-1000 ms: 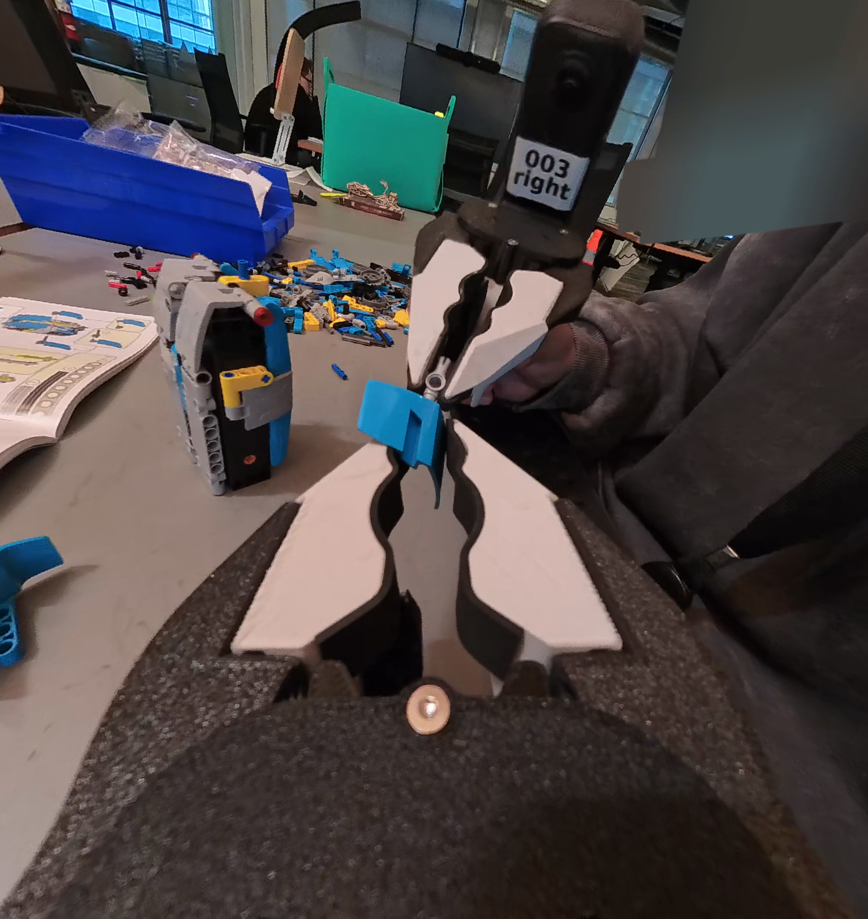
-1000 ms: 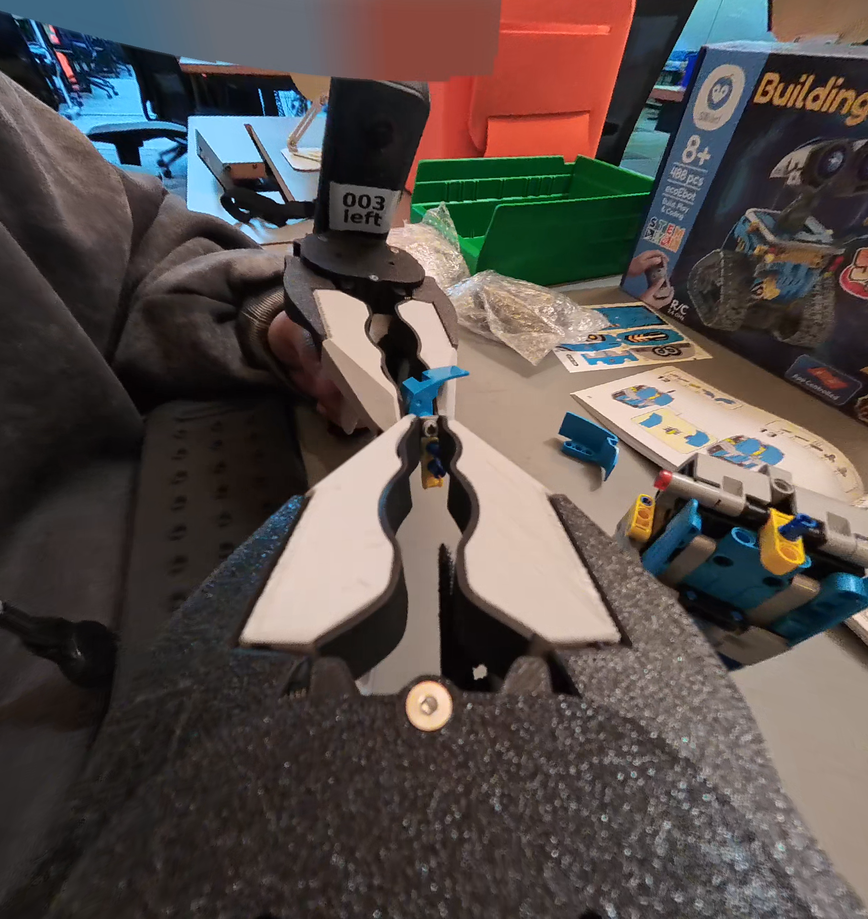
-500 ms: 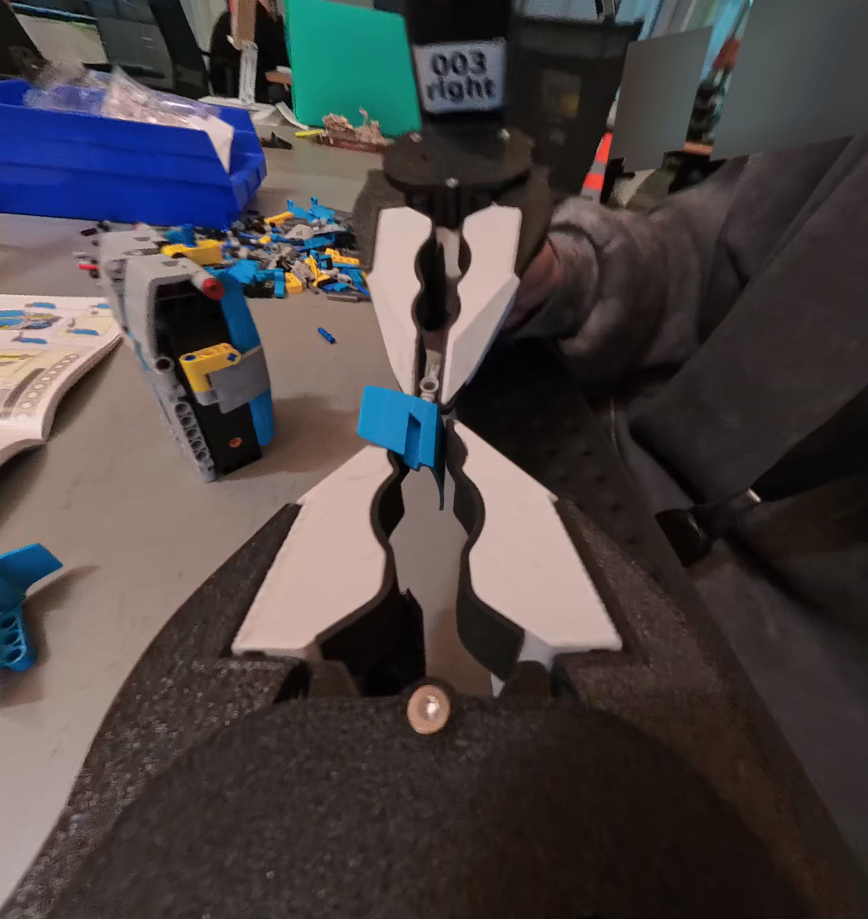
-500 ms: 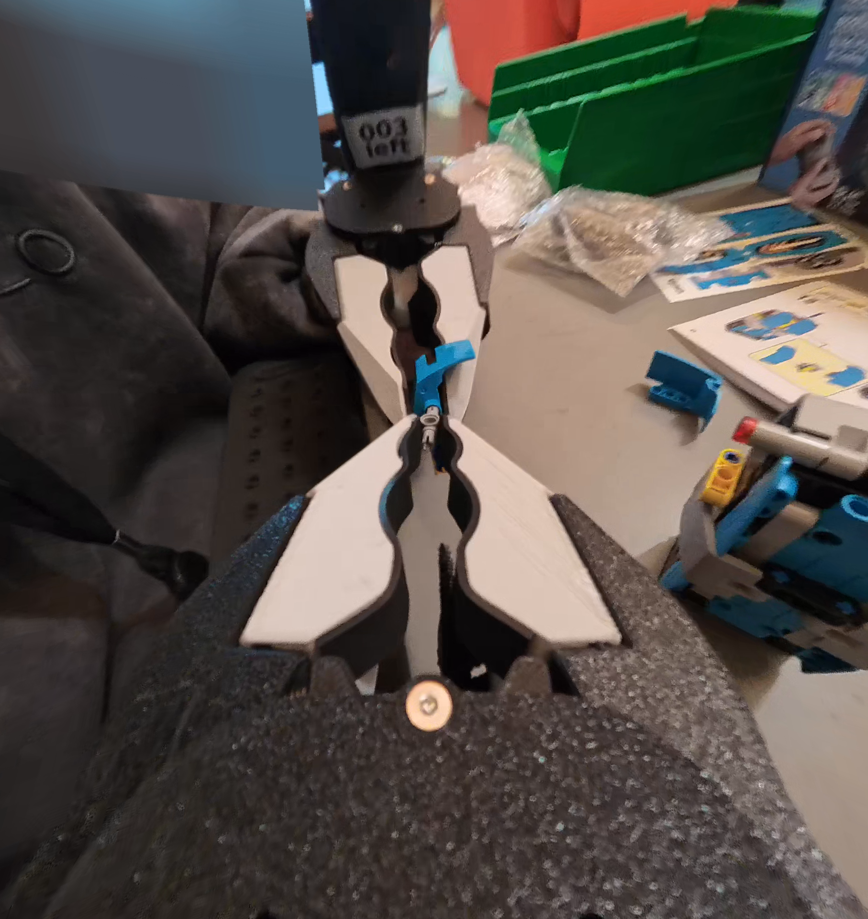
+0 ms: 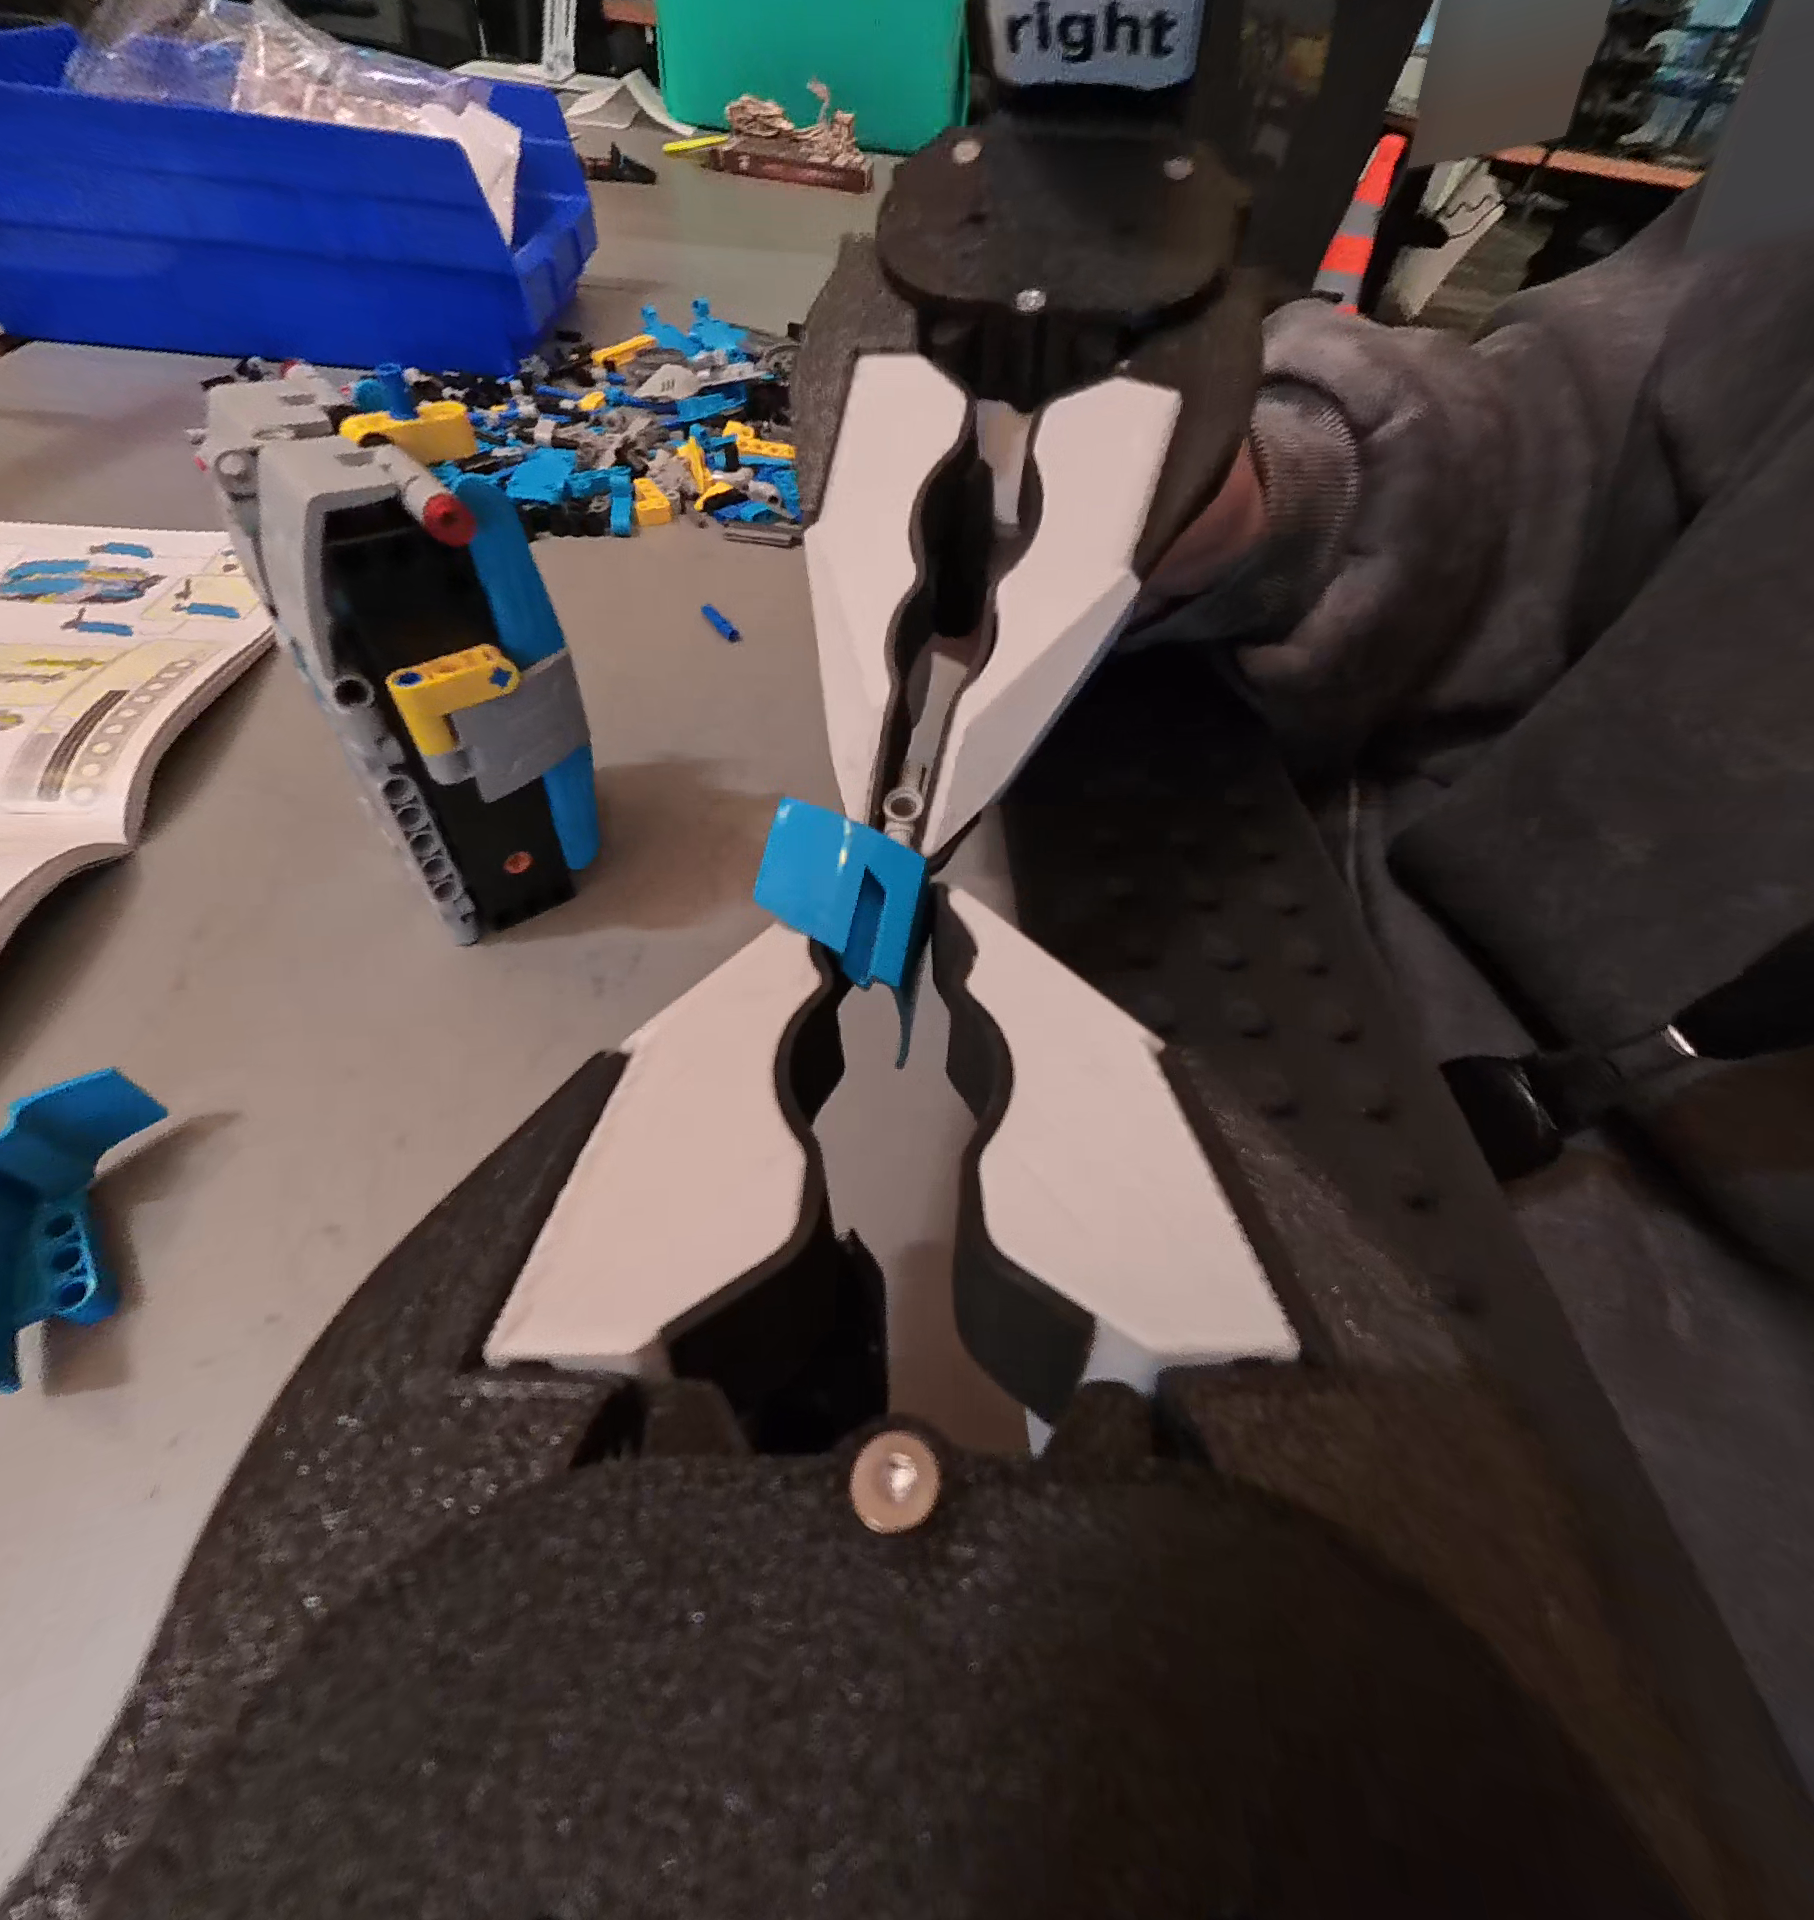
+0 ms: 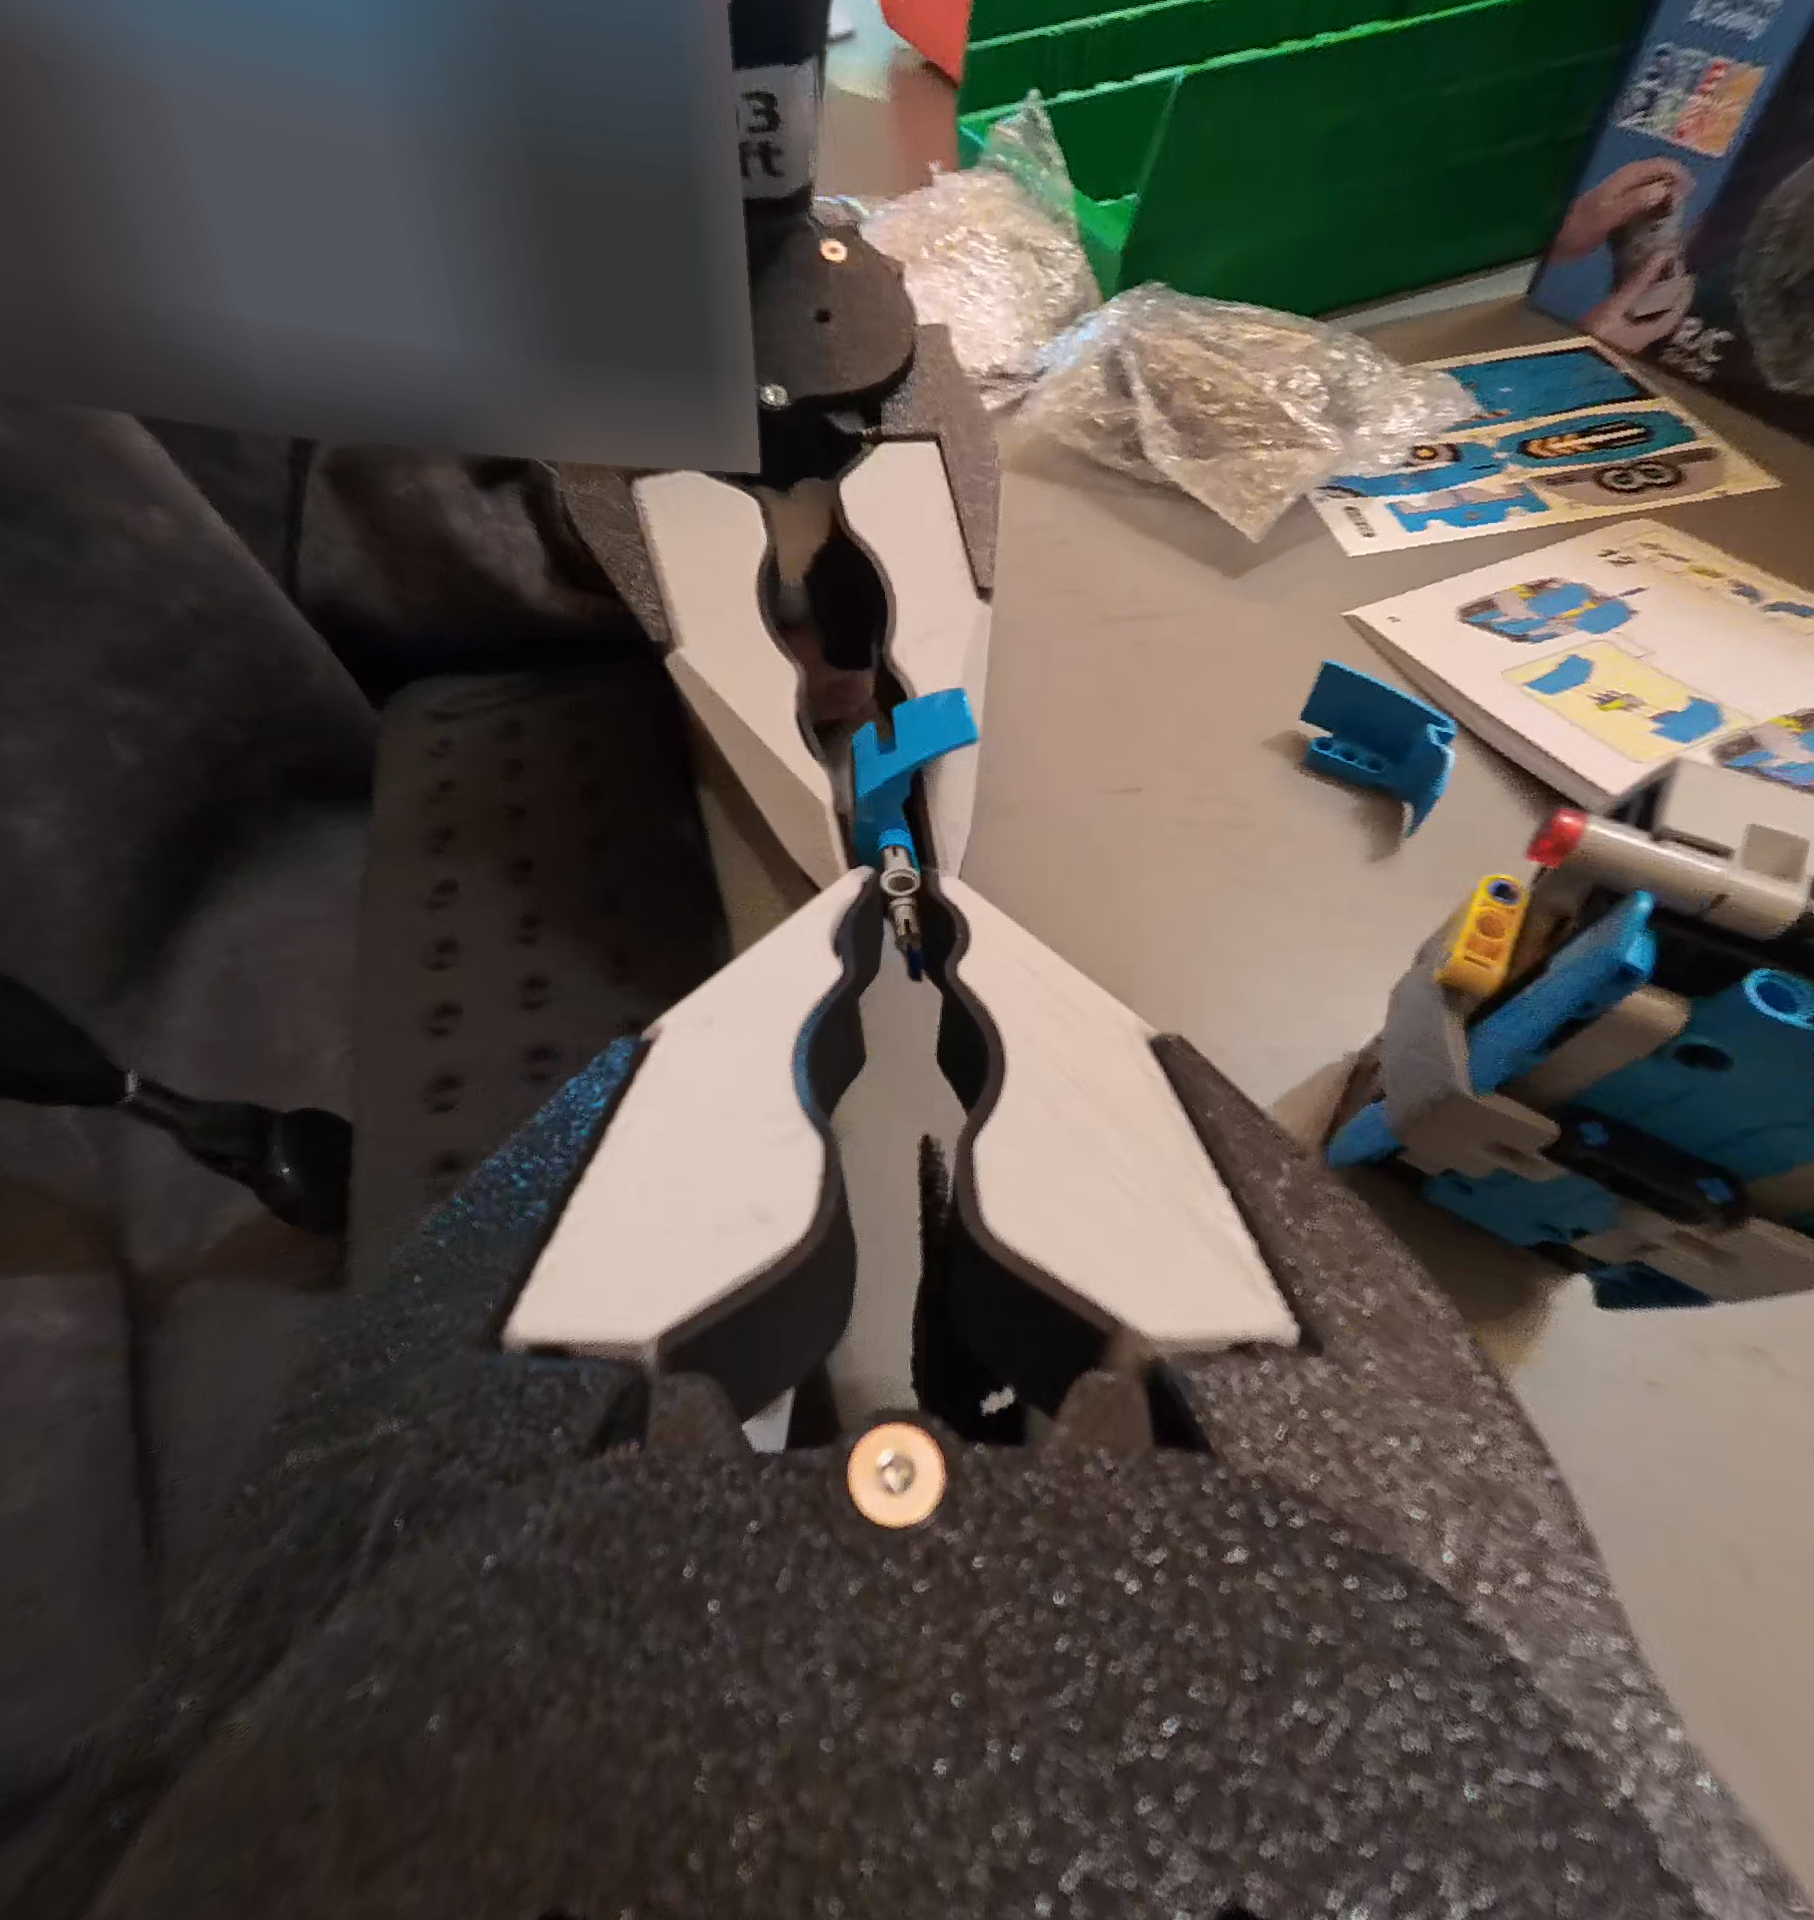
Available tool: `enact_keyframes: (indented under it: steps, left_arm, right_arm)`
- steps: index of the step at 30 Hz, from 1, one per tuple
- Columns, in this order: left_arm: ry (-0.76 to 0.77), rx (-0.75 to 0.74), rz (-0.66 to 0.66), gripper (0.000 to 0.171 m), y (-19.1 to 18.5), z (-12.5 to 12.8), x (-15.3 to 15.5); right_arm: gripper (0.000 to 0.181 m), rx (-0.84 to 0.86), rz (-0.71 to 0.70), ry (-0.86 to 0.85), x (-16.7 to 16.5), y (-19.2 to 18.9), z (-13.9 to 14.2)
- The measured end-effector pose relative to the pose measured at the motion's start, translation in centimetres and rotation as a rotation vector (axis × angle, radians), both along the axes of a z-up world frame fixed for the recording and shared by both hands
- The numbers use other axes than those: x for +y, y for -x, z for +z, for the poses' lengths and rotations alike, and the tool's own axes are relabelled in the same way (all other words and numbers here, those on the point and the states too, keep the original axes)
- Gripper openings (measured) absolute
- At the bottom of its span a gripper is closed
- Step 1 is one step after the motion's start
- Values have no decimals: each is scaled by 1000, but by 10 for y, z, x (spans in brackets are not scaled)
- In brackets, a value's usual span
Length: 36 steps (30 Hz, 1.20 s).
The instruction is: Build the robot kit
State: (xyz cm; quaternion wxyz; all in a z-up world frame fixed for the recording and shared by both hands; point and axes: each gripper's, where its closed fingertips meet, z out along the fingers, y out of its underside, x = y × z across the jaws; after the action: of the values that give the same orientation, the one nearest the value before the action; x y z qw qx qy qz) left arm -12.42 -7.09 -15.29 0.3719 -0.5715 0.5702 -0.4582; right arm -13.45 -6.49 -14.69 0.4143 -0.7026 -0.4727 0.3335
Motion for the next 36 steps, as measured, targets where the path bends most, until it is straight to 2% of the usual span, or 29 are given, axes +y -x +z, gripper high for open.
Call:
enact_keyframes:
  steps: [5, 8, 13, 17, 25, 27, 29, 30, 36]
  left_arm:
    - [-131, 94, 35, 11, -1, -15, 3]
    - [-72, 33, -8, 11, 0, -5, -3]
    - [3, 11, -48, 11, 0, -2, -8]
    - [-55, 56, -57, 11, -1, -10, -13]
    - [58, -2, -27, 12, 0, 0, -2]
    - [61, -4, -28, 12, 0, 0, -1]
    - [58, -2, -35, 12, 0, 0, -3]
    - [60, -1, -39, 12, 0, 0, -3]
    - [-3, 14, -33, 11, -1, -3, -6]
  right_arm:
    - [6, -148, -38, -45, 2, -2, -15]
    - [6, -7, 5, 39, -3, 0, -4]
    - [6, 67, 72, 86, -9, 1, 0]
    - [6, -39, 88, 37, -13, 2, -11]
    - [10, 73, 21, 62, 1, 1, 2]
    - [17, 90, 20, 60, 1, -2, 5]
    - [15, 88, 29, 58, -1, -2, 5]
    - [8, 69, 27, 48, -1, -1, 2]
    - [6, 32, 33, 20, -4, -1, -1]
